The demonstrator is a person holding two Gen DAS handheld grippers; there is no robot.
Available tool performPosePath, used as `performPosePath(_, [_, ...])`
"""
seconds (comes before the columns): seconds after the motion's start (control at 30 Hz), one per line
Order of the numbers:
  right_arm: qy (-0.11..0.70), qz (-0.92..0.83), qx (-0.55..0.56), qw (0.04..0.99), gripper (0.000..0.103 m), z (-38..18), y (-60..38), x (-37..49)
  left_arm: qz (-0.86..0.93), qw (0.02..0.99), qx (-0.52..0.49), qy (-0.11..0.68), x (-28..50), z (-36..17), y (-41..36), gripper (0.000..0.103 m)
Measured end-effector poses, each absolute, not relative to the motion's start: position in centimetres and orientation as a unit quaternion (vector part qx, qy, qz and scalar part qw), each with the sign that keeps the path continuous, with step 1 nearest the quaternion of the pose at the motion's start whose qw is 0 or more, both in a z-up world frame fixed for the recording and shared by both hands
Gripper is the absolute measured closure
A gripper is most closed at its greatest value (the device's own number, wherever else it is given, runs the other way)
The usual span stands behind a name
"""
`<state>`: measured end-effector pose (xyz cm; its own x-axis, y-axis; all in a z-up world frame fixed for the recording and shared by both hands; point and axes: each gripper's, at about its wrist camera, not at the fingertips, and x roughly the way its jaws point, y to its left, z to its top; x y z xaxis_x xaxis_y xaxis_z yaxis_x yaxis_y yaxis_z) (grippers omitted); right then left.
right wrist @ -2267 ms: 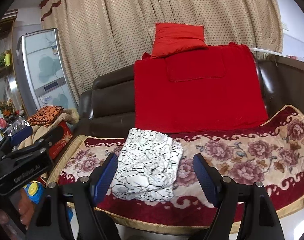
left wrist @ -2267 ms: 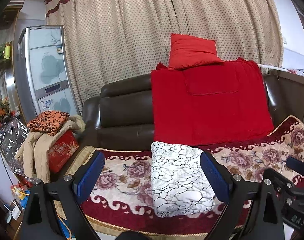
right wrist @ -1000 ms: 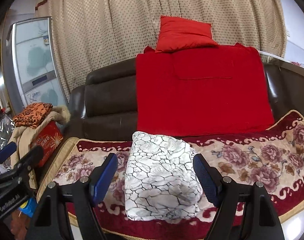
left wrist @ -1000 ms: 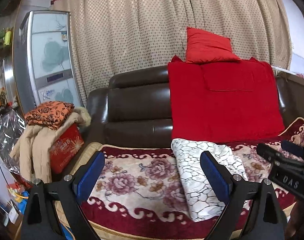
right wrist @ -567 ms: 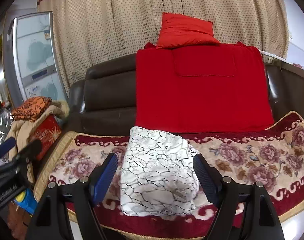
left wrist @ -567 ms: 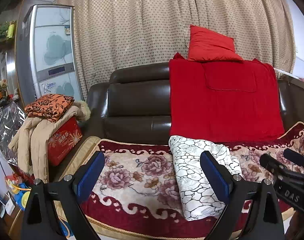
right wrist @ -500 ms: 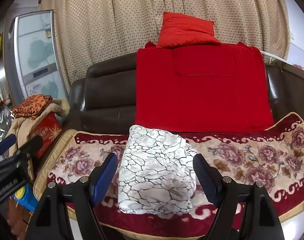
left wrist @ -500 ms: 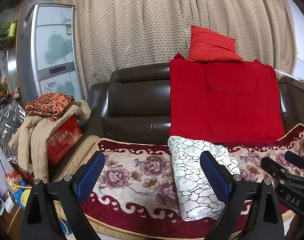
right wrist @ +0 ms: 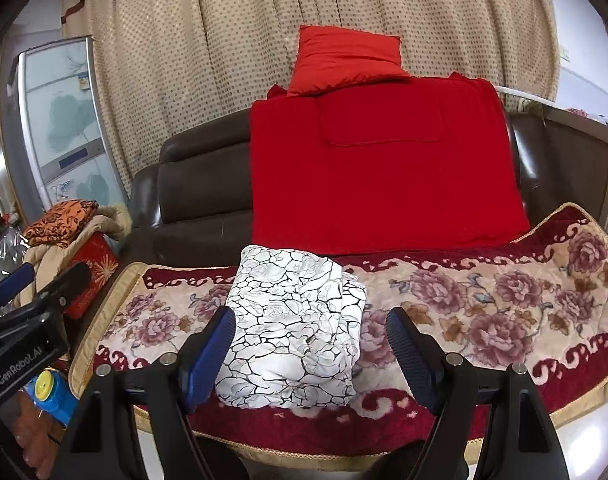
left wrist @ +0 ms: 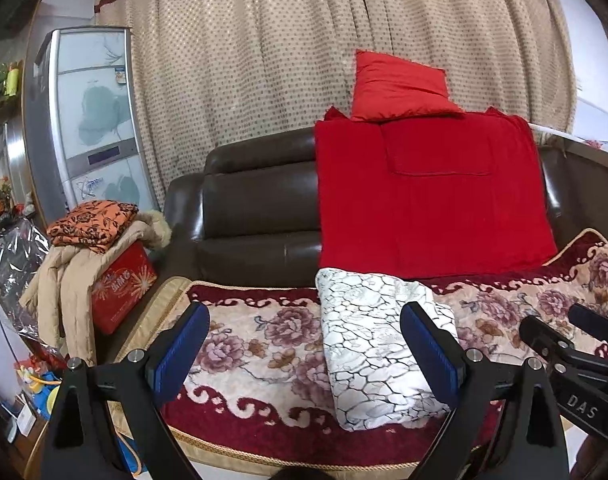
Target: Fold large clothes
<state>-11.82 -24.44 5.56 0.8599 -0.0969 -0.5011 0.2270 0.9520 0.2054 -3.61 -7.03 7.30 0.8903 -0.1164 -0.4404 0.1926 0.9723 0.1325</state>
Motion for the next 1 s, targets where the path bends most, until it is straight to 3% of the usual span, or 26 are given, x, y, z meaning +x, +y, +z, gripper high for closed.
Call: performPosePath(1.0, [0.244,-0.093,0.138,0.956,0.022,5.2,-23.7,-9.7,-0.086,0.964,0.071,0.243,-0.8,5.3,-6.6,0.007])
